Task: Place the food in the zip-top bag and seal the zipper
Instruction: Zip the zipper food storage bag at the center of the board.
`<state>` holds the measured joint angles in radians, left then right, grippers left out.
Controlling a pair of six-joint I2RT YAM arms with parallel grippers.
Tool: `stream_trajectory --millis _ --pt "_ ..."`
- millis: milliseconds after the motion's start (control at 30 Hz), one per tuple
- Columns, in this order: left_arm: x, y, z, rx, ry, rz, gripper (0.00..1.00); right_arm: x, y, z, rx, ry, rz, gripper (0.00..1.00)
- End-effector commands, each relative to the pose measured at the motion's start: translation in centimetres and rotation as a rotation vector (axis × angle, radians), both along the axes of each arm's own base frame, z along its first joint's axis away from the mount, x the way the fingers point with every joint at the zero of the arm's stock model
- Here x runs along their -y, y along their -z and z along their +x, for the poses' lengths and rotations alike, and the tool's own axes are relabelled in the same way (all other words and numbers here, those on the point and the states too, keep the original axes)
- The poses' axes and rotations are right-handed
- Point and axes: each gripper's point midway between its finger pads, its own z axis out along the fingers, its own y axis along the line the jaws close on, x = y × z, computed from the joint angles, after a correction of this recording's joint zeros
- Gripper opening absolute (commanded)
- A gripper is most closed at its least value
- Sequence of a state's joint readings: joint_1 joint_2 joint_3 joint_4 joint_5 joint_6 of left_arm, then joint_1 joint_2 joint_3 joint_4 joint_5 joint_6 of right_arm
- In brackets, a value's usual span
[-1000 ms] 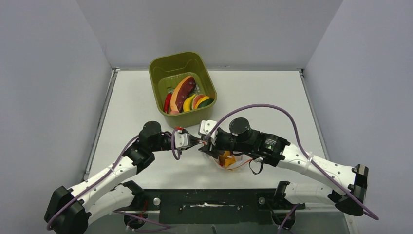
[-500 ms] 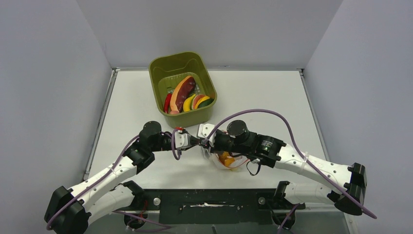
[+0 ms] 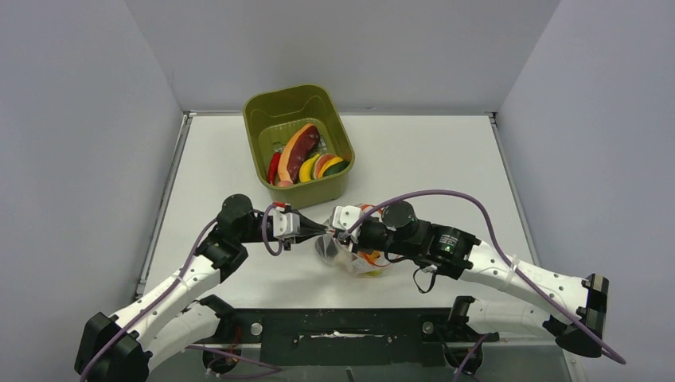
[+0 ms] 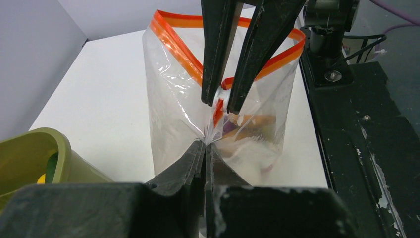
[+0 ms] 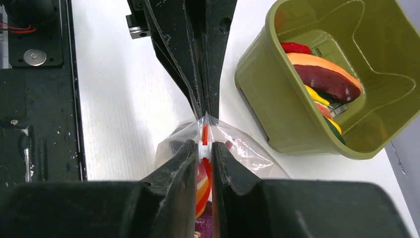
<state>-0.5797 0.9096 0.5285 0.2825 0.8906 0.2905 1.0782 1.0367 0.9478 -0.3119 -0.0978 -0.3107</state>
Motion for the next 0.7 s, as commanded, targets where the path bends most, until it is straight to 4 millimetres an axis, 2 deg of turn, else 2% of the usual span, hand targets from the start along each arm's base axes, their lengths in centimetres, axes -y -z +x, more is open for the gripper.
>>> stream_trajectory --millis 0,167,200,300,333,467,667 --pt "-0.4 -2.1 0.4 0.045 0.011 -0.051 0.0 1.9 0.2 0.7 0.032 0.059 -0.053 0.0" --pt "-0.7 -2.3 1.1 0.067 -0.035 -0.067 0.0 1.2 -0.7 1.0 0.041 0.053 -0.029 0.0" --pt "-0.7 -2.4 1.0 0.072 -0.033 -0.071 0.06 0.8 -0.9 0.9 0.04 0.039 -0.016 0.0" --pt "-0.6 -2.9 0.6 0.077 -0.012 -0.08 0.37 -0.4 -1.4 0.5 0.039 -0.006 0.021 0.0" --pt "-0.6 -3.1 0.4 0.081 0.001 -0.083 0.42 -0.7 -1.5 0.5 0.037 -0.02 0.027 0.0" --pt "-0.3 -3.6 -0.1 0.101 0.048 -0.088 0.45 -1.5 -1.5 0.7 0.046 -0.039 0.015 0.0" --pt "-0.2 -2.9 -0.4 0.123 0.079 -0.061 0.47 -2.1 -2.6 0.5 0.056 -0.063 0.054 0.0"
